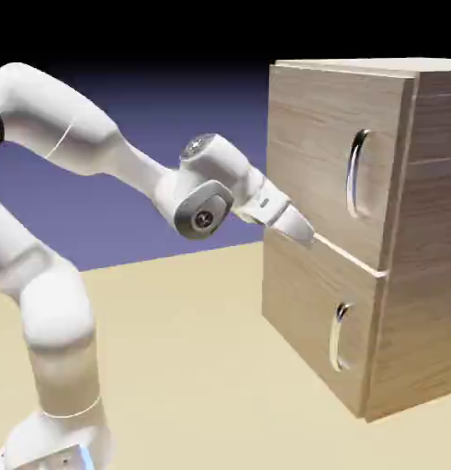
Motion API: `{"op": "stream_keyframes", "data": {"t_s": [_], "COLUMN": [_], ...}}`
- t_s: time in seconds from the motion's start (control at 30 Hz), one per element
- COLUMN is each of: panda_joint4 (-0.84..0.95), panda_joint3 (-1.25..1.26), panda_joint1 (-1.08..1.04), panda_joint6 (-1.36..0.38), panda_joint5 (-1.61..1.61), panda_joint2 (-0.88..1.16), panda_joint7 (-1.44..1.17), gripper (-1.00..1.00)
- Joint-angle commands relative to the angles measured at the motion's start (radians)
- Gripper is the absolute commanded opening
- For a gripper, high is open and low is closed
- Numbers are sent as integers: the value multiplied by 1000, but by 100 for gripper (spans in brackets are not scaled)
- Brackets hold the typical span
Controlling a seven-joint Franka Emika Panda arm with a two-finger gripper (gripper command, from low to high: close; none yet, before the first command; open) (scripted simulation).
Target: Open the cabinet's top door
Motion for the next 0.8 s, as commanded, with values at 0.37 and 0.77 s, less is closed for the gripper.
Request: {"op": "stream_keyframes", "data": {"t_s": [0.37, 0.77], "panda_joint4": [68, 135], "panda_joint3": [-171, -343], "panda_joint1": [142, 284], "panda_joint6": [-21, -43], "panda_joint5": [-522, -1044], "panda_joint2": [-76, -152], "panda_joint7": [397, 794], "gripper": [0, 0]}}
